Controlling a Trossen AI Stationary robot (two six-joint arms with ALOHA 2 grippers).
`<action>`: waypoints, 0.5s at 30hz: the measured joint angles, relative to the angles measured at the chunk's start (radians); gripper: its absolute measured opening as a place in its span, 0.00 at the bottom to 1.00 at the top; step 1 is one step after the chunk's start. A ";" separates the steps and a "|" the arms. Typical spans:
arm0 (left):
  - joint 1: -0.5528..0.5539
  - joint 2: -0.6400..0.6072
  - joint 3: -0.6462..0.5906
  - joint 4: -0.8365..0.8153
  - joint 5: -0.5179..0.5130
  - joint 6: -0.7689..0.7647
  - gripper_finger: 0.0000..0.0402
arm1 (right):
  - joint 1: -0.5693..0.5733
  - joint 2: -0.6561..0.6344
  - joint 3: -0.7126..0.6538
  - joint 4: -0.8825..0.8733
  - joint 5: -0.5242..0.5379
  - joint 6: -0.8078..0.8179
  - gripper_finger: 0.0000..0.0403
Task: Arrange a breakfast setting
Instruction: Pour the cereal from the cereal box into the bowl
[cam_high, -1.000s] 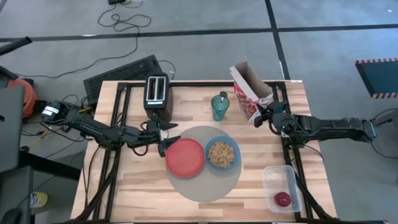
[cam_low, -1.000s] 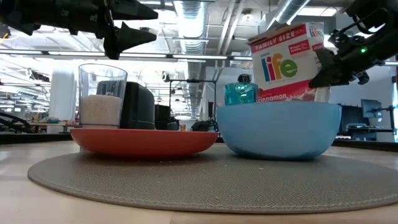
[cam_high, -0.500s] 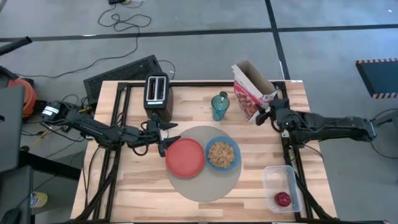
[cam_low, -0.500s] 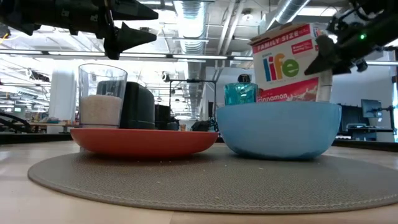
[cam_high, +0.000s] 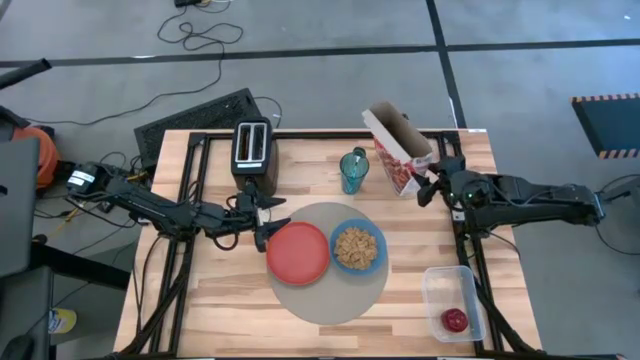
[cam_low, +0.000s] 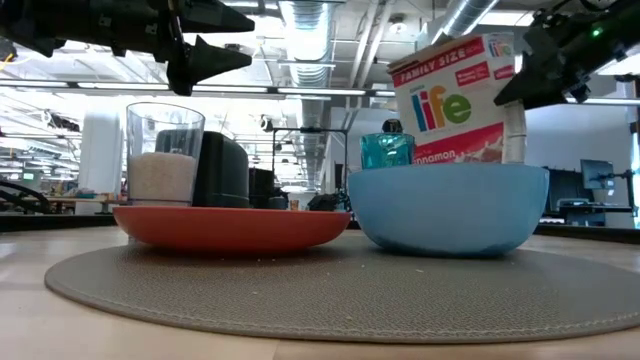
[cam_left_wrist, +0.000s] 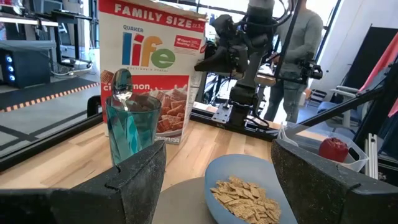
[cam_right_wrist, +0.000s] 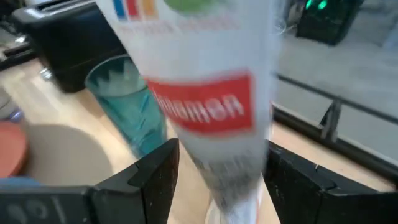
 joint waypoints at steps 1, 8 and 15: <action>0.000 0.000 0.000 0.000 0.000 0.000 0.69 | 0.001 0.000 0.007 -0.024 -0.008 0.011 0.62; 0.000 0.000 0.000 0.000 0.000 0.005 0.69 | -0.002 -0.003 0.027 -0.144 -0.008 0.062 0.62; 0.000 0.000 0.000 0.000 0.000 0.004 0.69 | -0.002 -0.014 0.050 -0.184 -0.101 0.081 0.62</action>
